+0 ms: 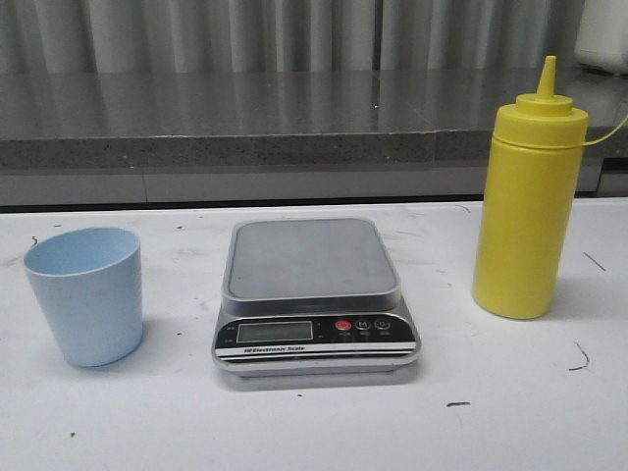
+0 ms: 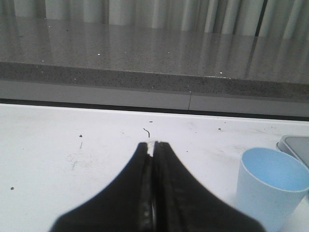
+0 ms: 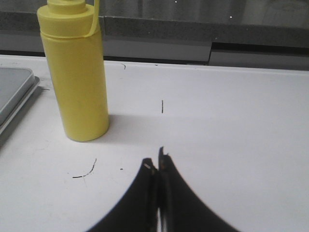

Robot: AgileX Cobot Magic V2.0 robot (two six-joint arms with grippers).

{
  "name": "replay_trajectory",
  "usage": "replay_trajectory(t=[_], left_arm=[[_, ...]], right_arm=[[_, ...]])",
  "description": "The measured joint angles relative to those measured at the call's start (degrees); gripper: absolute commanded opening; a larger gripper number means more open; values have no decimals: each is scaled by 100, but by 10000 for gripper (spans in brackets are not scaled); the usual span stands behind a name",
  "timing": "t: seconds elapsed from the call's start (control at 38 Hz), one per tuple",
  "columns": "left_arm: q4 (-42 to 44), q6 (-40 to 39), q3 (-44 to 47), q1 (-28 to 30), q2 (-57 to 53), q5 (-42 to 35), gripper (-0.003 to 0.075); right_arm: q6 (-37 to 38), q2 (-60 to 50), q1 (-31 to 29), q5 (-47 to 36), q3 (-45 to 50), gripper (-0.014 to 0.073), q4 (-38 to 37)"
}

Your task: Pour seasoning into cup on scale with both arms

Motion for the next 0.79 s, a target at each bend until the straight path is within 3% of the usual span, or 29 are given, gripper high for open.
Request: replay_trajectory(t=[0.34,0.61,0.79], left_arm=[[0,0,0,0,0,-108,-20],[-10,0,-32,0,0,-1536,-20],[-10,0,-743,0,0,-1466,-20]], right_arm=[[0,0,0,-83,0,-62,0],[10,0,0,-887,-48,-62,0],[10,0,0,-845,-801,-62,0]])
